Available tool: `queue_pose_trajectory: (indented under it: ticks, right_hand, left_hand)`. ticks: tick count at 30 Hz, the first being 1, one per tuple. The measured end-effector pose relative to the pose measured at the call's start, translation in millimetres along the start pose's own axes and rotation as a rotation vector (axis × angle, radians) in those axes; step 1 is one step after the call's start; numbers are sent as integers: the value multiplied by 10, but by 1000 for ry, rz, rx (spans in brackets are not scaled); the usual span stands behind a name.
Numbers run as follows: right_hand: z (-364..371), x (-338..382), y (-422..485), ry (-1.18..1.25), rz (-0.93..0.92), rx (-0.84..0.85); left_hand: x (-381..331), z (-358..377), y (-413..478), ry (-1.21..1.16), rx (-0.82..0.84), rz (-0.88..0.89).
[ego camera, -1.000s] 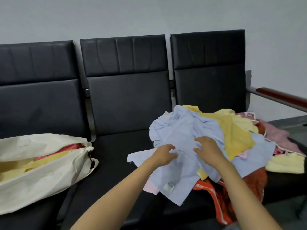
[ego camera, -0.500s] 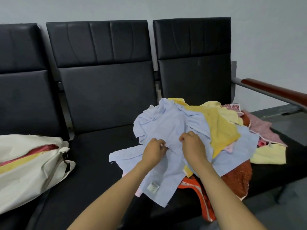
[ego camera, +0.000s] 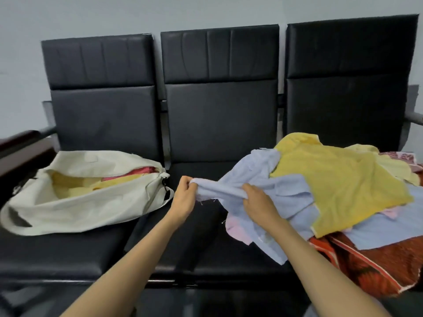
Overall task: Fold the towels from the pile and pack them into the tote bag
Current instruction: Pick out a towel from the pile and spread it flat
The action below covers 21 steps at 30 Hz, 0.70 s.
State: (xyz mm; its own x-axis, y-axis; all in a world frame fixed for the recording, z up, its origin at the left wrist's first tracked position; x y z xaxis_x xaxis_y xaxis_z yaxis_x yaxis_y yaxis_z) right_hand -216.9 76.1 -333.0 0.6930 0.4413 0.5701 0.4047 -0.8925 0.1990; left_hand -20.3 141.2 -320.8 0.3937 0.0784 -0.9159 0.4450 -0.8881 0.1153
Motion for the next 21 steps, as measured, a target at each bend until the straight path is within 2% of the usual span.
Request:
queue_pose_trajectory:
  ticks: [3, 4, 6, 8, 11, 13, 17, 21]
  right_hand:
    - [391, 400, -79, 186, -28, 147]
    - [501, 512, -113, 254, -36, 200]
    - [648, 692, -173, 346, -72, 263]
    - [762, 773, -217, 370, -78, 369]
    - [873, 725, -262, 307, 7, 590]
    - [831, 622, -198, 293, 37, 547]
    - [540, 366, -25, -23, -40, 219]
    - [492, 15, -45, -268, 73, 277]
  left_hand:
    - [247, -475, -48, -23, -175, -99]
    - [318, -593, -52, 7, -187, -130]
    - [488, -701, -36, 141, -114, -194]
    - [663, -686, -44, 395, 14, -254]
    - [711, -473, -164, 596, 188, -186]
    - [664, -299, -272, 638, 276, -133]
    - [704, -52, -426, 711, 425, -67]
    - [774, 28, -413, 747, 417, -11]
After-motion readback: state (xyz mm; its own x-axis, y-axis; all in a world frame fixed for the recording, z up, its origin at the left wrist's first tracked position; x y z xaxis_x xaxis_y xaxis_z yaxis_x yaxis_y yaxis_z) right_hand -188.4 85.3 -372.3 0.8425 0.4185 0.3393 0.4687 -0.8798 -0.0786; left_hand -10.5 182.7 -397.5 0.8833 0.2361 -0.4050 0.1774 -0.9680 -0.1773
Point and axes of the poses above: each hand's wrist, its own y-axis towards the middle knuckle, its own z-axis out of the palm, x = y × z, the point moved 5 cm from there along y, towards the middle knuckle, and after that the axes turned 5 degrees about y, right-handed, at the moved point
